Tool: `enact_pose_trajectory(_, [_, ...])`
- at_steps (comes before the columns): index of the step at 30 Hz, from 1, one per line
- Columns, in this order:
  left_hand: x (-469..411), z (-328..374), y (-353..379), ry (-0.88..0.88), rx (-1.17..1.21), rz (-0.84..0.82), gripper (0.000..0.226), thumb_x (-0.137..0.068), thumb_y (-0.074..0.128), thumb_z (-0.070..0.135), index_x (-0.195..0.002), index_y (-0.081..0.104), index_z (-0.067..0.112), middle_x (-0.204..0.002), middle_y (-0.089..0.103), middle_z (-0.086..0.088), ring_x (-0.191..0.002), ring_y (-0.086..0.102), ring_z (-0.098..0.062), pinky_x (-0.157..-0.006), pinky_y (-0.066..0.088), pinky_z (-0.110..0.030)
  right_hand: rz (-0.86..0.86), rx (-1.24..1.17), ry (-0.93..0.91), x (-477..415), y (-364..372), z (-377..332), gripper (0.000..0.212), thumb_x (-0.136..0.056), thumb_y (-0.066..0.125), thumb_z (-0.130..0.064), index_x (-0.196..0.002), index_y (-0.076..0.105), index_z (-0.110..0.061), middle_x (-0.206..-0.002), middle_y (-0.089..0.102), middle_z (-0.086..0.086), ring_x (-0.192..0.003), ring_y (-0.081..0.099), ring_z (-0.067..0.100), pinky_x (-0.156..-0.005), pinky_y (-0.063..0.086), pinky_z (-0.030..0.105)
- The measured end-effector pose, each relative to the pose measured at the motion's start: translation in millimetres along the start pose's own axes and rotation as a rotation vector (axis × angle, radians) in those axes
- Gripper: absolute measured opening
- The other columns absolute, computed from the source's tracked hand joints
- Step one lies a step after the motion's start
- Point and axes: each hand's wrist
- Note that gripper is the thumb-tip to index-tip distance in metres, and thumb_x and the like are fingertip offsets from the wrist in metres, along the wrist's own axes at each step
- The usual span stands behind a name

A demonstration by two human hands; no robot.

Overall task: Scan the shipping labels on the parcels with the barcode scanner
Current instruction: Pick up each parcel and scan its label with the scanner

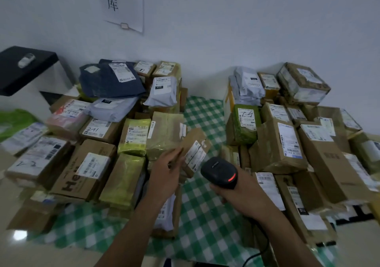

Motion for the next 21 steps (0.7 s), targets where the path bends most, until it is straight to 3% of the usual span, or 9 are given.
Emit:
enact_pose_trajectory(3, [3.0, -1.2, -3.3, 0.004, -0.030, -0.002, 0.041, -0.105, 0.057, 0.034, -0.145, 0.058, 0.028, -0.140, 0.054, 0.013, -0.116, 0.055, 0.001, -0.081, 0.042, -0.001, -0.010, -0.017, 0.013, 4.5, 4.3, -4.6, 0.035, -0.089, 0.080, -0.025, -0.103, 0.058, -0.047, -0.081, 0.074, -0.014, -0.067, 0.071, 0.004, -0.057, 0.050, 0.012])
enact_pose_trajectory(7, [4.7, -4.0, -7.0, 0.005, -0.047, -0.003, 0.041, -0.105, 0.057, 0.034, -0.145, 0.058, 0.026, -0.138, 0.050, 0.014, -0.122, 0.049, -0.001, -0.081, 0.039, 0.003, -0.013, -0.024, 0.032, 9.1, 8.5, -8.6, 0.036, -0.090, 0.079, -0.031, -0.111, 0.056, -0.049, -0.092, 0.075, -0.012, -0.073, 0.072, 0.005, -0.059, 0.049, 0.011])
enact_pose_trajectory(9, [3.9, -6.4, -7.5, 0.032, -0.054, 0.011, 0.040, -0.105, 0.057, 0.032, -0.144, 0.058, 0.026, -0.139, 0.051, 0.012, -0.125, 0.050, -0.004, -0.090, 0.042, -0.003, -0.003, -0.027, 0.041, 10.2, 8.4, -7.5, 0.038, -0.090, 0.079, -0.031, -0.113, 0.056, -0.050, -0.095, 0.075, -0.013, -0.075, 0.073, 0.006, -0.062, 0.051, 0.014])
enact_pose_trajectory(11, [1.8, -11.1, -7.1, 0.052, -0.055, 0.010, 0.040, -0.104, 0.057, 0.033, -0.143, 0.059, 0.026, -0.145, 0.052, 0.007, -0.128, 0.052, -0.009, -0.103, 0.047, -0.020, 0.005, -0.019, 0.042, 9.7, 8.2, -7.6, 0.039, -0.090, 0.079, -0.030, -0.115, 0.055, -0.049, -0.098, 0.074, -0.013, -0.076, 0.073, 0.006, -0.063, 0.053, 0.016])
enact_pose_trajectory(13, [2.0, -12.5, -7.2, 0.052, -0.052, -0.001, 0.041, -0.104, 0.057, 0.036, -0.144, 0.059, 0.026, -0.147, 0.052, 0.005, -0.129, 0.053, -0.010, -0.107, 0.049, -0.030, 0.004, -0.018, 0.034, 10.6, 7.9, -8.6, 0.041, -0.091, 0.079, -0.029, -0.113, 0.054, -0.053, -0.099, 0.074, -0.013, -0.077, 0.073, 0.006, -0.063, 0.053, 0.016])
enact_pose_trajectory(18, [-2.9, -14.6, -7.9, 0.033, -0.049, 0.012, 0.042, -0.103, 0.059, 0.037, -0.144, 0.059, 0.026, -0.147, 0.050, 0.009, -0.127, 0.049, -0.005, -0.099, 0.042, -0.014, -0.002, -0.004, 0.040, 10.7, 8.4, -7.6, 0.038, -0.089, 0.080, -0.031, -0.114, 0.058, -0.049, -0.096, 0.075, -0.012, -0.078, 0.074, 0.008, -0.071, 0.060, 0.026])
enact_pose_trajectory(21, [-3.2, -15.4, -6.4, 0.021, -0.011, -0.005, 0.042, -0.102, 0.060, 0.039, -0.143, 0.060, 0.028, -0.148, 0.049, 0.010, -0.129, 0.048, -0.005, -0.105, 0.045, -0.023, 0.000, -0.001, 0.030, 10.4, 10.7, -5.3, 0.038, -0.089, 0.080, -0.029, -0.112, 0.058, -0.049, -0.098, 0.074, -0.013, -0.083, 0.072, 0.003, -0.078, 0.061, 0.029])
Point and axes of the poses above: each hand's wrist, its own x-axis away from the middle knuckle, its own y-axis out of the palm, z = x × y
